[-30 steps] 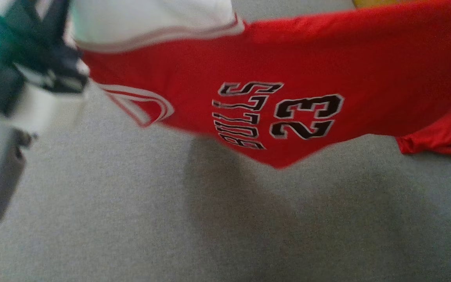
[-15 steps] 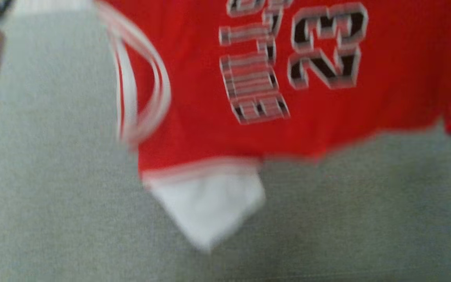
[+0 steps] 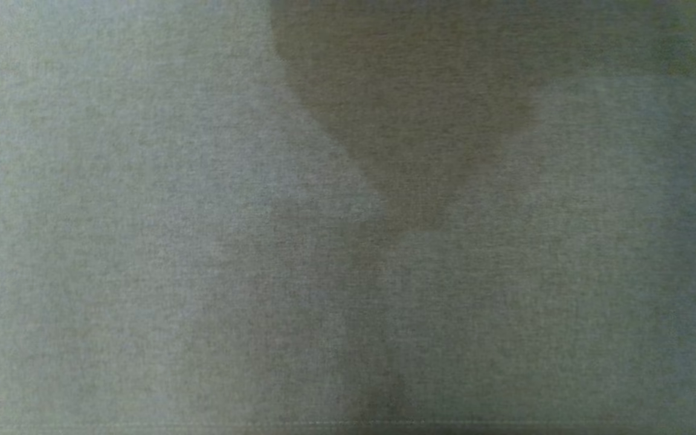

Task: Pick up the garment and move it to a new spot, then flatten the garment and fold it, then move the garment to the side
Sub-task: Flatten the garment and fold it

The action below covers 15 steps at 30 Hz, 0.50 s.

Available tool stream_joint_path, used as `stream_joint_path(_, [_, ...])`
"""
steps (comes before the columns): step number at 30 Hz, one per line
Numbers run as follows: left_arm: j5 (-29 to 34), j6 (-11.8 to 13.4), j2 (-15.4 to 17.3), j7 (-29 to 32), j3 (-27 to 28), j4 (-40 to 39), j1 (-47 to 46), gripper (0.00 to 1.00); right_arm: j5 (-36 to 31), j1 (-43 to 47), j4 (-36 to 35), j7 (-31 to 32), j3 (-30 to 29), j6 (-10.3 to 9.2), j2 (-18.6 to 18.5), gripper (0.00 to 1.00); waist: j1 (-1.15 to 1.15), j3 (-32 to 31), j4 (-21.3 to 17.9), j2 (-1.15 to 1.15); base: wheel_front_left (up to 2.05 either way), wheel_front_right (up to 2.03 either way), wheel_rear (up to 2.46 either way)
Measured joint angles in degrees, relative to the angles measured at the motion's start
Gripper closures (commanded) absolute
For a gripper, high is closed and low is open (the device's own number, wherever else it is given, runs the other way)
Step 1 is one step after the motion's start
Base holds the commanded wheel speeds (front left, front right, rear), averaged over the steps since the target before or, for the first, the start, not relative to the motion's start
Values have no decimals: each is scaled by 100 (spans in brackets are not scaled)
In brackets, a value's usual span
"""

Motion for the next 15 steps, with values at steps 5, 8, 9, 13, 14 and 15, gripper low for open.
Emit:
stream_joint_path(5, [-182, -46, 260, 2, -132, -448, 1595, 100, 345, 1023, -274, 0, 8, 0, -9, 100, 0, 58, 120, 0, 0, 0, 0])
stream_joint_path(8, [-312, -47, 353, 3, -186, -690, 2649, 100, 530, 1956, -404, 1, -45, 0, -2, 100, -2, -83, 124, 0, 0, 0, 0])
stream_joint_path(9, [-342, -47, 355, 3, -196, -801, 2982, 100, 571, 2280, -474, 1, -102, 0, -14, 100, -4, -140, 132, 1, 0, 0, 0])
stream_joint_path(13, [-361, -52, 356, 3, -411, -1098, 4294, 100, 724, 3550, -817, 1, -433, 0, 15, 100, -3, -409, 169, 0, 0, 0, 0])
stream_joint_path(14, [-408, -52, 354, 4, -443, -1141, 4643, 100, 755, 3861, -911, 1, -530, 0, 35, 100, -4, -485, 173, 1, 0, 0, 0])
stream_joint_path(15, [-463, -52, 359, 4, -493, -1184, 5001, 100, 770, 4186, -1015, 1, -625, 0, 55, 100, -4, -566, 177, 1, 0, 0, 0])
